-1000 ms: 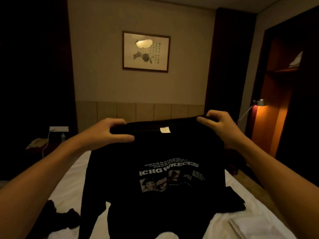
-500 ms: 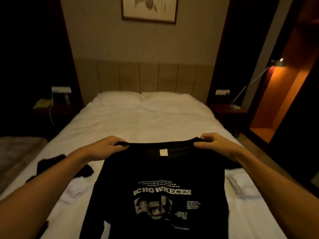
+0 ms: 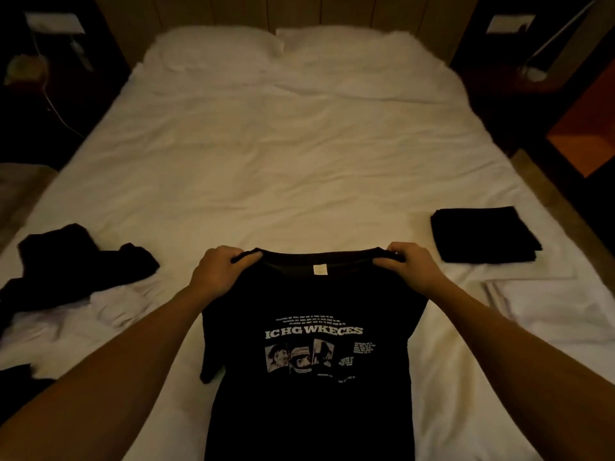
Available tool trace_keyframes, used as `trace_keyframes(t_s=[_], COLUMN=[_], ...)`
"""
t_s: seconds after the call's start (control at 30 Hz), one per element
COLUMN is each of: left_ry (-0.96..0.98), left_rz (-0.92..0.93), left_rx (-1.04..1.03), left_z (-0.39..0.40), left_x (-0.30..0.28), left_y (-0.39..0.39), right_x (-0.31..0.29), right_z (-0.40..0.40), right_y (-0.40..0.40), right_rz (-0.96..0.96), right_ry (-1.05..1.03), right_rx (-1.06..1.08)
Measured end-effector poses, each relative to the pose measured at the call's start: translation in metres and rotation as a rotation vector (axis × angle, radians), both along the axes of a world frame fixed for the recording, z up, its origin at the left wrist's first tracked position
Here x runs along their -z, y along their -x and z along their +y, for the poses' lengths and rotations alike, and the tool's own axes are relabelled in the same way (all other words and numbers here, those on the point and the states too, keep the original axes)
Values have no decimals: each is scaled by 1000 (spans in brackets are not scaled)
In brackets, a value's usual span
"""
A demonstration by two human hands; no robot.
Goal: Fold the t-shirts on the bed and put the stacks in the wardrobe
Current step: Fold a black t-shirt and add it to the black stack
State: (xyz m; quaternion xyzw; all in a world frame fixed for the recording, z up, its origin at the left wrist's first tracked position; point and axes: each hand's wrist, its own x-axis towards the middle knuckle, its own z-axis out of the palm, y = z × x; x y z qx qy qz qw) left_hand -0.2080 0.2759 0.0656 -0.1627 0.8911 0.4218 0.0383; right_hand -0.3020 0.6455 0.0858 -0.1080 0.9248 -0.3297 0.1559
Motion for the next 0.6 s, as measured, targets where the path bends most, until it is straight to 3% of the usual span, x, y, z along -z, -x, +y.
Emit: trace_keyframes(t_s=[0.3, 0.5, 0.6], left_ry=[84, 173, 130], left_rz=[-136, -222, -245], left_rx=[11, -11, -47], left_z=[-13, -21, -26], left_x=[88, 139, 155], left_y=[140, 181, 198], right_x=[99, 156, 174], right_z=[-37, -53, -59], right_y=[152, 194, 206], right_rz=[-101, -133, -109], right_ry=[-137, -289, -292], right_rx=[-19, -47, 6])
